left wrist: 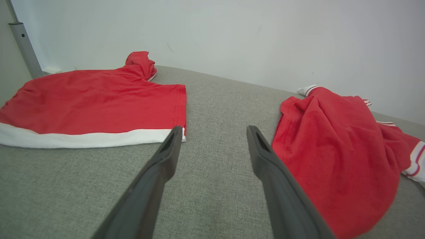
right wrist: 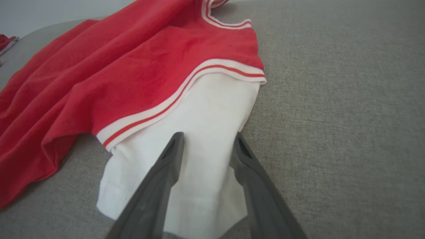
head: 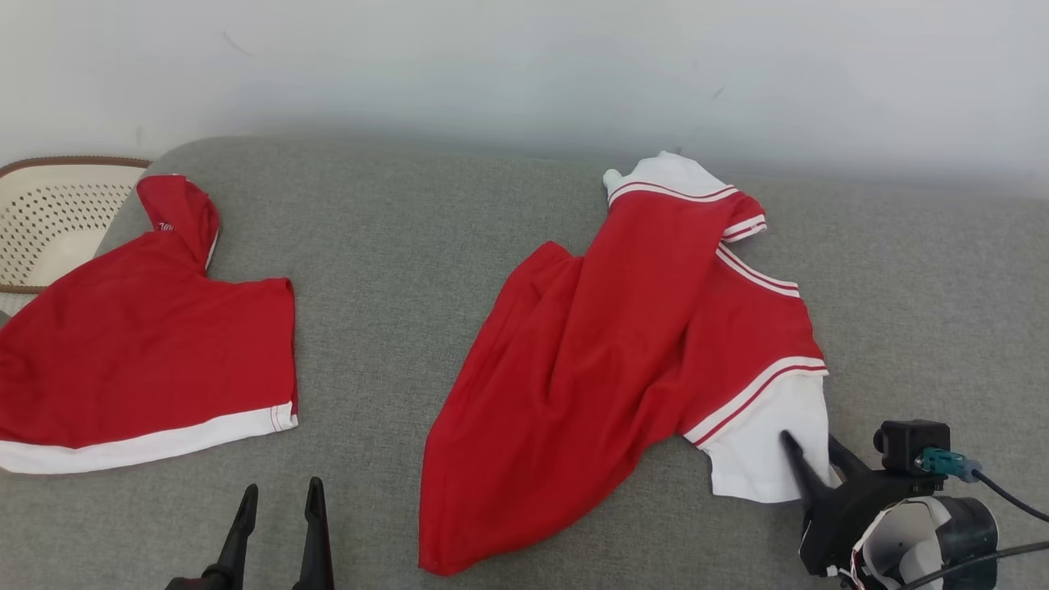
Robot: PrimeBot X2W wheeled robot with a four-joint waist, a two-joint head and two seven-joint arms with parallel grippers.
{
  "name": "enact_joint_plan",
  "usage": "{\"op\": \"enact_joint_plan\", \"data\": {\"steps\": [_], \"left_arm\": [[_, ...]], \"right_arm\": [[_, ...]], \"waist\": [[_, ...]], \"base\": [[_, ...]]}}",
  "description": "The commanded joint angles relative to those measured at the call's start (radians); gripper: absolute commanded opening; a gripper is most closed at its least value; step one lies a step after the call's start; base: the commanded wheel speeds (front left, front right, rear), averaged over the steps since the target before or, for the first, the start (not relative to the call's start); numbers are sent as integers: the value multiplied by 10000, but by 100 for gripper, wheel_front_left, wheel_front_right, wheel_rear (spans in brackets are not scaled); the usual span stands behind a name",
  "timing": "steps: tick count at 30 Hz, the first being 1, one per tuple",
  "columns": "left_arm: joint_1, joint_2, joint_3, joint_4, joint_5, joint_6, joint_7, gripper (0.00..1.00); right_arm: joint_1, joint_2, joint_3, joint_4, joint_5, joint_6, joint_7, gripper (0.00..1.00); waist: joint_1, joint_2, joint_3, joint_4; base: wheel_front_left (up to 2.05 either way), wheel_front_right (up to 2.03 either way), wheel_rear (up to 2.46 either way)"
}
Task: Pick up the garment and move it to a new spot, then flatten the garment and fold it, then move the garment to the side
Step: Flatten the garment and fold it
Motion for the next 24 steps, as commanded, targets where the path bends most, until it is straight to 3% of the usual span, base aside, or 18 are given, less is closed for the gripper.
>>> {"op": "enact_joint_plan", "data": {"steps": [1,9,18,20,21,24], "left_arm": [[55,0,-14,55,11,5,-34,100],[266,1,50,129,42,-7,-34,100],[375,0,4,70,-51,46,-34,100],[350,0,-32,89,-80,43,-34,100],[327,0,-44,106,-92,41,-34,100],[263,0,-71,155,-115,31,-34,100]], "right_arm": [[139,26,-60,-96,-73,-2,-139,0],[645,226,-668,-849,128,-2,-310,0],[1820,442,-1812,-2826,407,-2,862,0],[2005,265,-2051,-3036,-55,-2,1069,52],[2035,277,-2203,-3062,-221,-2,1079,100],[2125,311,-2576,-3003,-993,-2,1184,100]], "waist": [[0,0,-38,33],[0,0,-325,-25],[0,0,-378,-279],[0,0,-345,-316],[0,0,-331,-334],[0,0,-332,-349]], "base": [[0,0,0],[0,0,0],[0,0,0],[0,0,0],[0,0,0],[0,0,0]]}}
